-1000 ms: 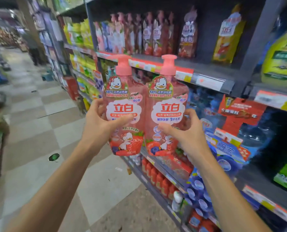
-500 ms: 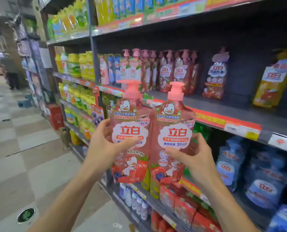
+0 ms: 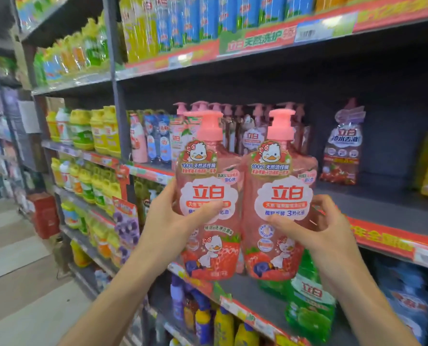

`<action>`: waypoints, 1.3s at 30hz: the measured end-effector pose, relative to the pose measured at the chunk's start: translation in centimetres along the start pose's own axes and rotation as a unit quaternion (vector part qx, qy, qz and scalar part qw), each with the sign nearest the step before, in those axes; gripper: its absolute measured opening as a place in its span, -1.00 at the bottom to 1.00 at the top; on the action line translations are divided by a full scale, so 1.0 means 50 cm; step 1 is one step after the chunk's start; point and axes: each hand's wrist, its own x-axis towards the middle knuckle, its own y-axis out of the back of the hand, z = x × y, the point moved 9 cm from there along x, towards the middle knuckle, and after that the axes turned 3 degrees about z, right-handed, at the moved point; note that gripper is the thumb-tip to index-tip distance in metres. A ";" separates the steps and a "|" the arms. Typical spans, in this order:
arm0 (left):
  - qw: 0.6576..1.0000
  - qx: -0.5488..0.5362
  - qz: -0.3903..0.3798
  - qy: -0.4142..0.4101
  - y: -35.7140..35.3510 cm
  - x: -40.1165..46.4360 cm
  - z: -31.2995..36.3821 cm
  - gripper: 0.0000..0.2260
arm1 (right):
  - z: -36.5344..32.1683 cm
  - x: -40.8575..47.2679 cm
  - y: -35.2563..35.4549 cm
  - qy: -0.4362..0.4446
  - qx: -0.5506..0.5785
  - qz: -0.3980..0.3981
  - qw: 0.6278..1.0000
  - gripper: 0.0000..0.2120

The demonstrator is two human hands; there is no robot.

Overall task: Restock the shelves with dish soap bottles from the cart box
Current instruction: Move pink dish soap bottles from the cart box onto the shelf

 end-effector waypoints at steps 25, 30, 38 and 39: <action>0.971 -0.130 -0.179 -0.089 -0.154 0.566 -0.111 -0.64 | 0.017 0.378 -0.044 0.096 -0.056 0.226 0.968 -0.40; 0.963 -0.171 -0.193 -0.080 -0.179 0.616 -0.145 -0.67 | 0.037 0.401 -0.056 0.080 -0.060 0.264 0.959 -0.51; 0.961 -0.186 -0.198 -0.051 -0.198 0.623 -0.226 -0.69 | 0.080 0.387 -0.057 0.057 -0.085 0.296 0.950 -0.41; 0.960 -0.188 -0.201 -0.047 -0.203 0.622 -0.234 -0.68 | 0.083 0.385 -0.057 0.054 -0.089 0.298 0.949 -0.43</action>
